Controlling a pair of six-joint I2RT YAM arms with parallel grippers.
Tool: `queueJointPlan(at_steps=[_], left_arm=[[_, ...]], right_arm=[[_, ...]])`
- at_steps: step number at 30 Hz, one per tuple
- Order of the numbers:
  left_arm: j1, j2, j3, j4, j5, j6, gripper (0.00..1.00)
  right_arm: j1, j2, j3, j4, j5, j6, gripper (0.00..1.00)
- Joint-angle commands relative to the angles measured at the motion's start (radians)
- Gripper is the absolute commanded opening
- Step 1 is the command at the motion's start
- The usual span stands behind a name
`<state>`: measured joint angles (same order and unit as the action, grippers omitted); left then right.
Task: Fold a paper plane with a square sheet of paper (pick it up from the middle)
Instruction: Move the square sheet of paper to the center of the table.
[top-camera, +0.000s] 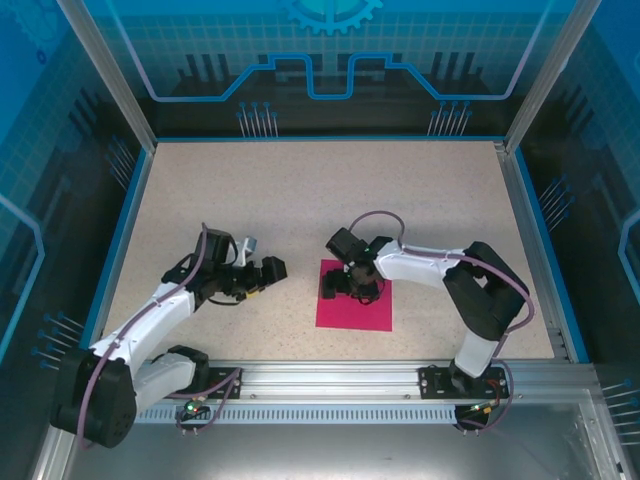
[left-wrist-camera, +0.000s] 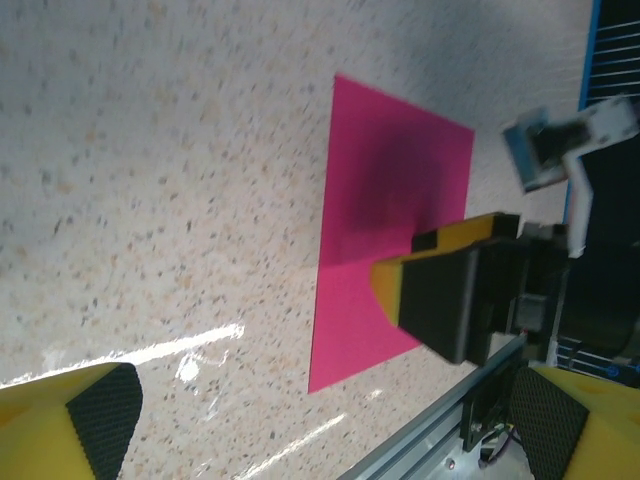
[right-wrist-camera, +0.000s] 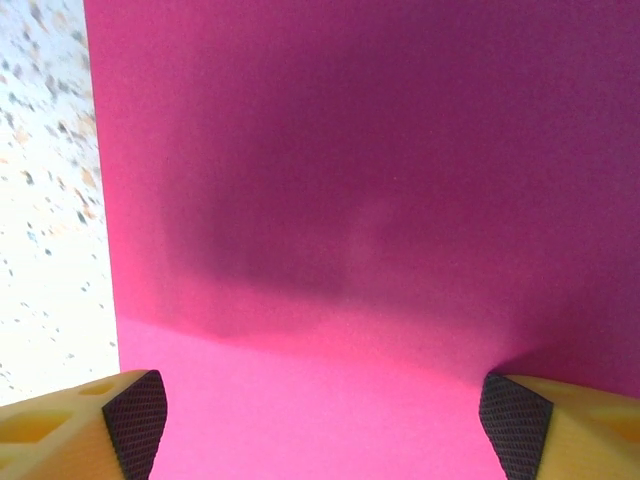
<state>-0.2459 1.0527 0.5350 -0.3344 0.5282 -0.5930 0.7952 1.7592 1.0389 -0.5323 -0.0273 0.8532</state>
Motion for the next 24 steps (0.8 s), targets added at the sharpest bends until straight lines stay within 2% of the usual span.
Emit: queueJointPlan(at_steps=[1, 8, 14, 18, 21, 24], left_arm=[[-0.020, -0.011, -0.023, 0.038, 0.002, -0.045, 0.99], [-0.054, 0.029, -0.009, 0.065, -0.005, -0.045, 0.98], [-0.119, 0.142, 0.055, 0.083, -0.020, -0.035, 0.99], [-0.165, 0.212, 0.097, 0.114, -0.051, -0.056, 0.98], [-0.183, 0.241, 0.118, 0.121, -0.073, -0.064, 0.99], [-0.184, 0.245, 0.122, 0.122, -0.101, -0.067, 0.99]], right_arm=[[-0.019, 0.082, 0.027, 0.056, 0.003, -0.041, 0.86], [-0.062, 0.116, 0.112, 0.036, 0.009, -0.170, 0.83], [-0.086, 0.158, 0.187, -0.005, -0.022, -0.323, 0.81], [-0.100, 0.167, 0.237, -0.064, -0.016, -0.327, 0.81], [-0.102, 0.115, 0.233, -0.062, -0.024, -0.310, 0.82], [-0.103, 0.058, 0.218, -0.074, 0.027, -0.279, 0.85]])
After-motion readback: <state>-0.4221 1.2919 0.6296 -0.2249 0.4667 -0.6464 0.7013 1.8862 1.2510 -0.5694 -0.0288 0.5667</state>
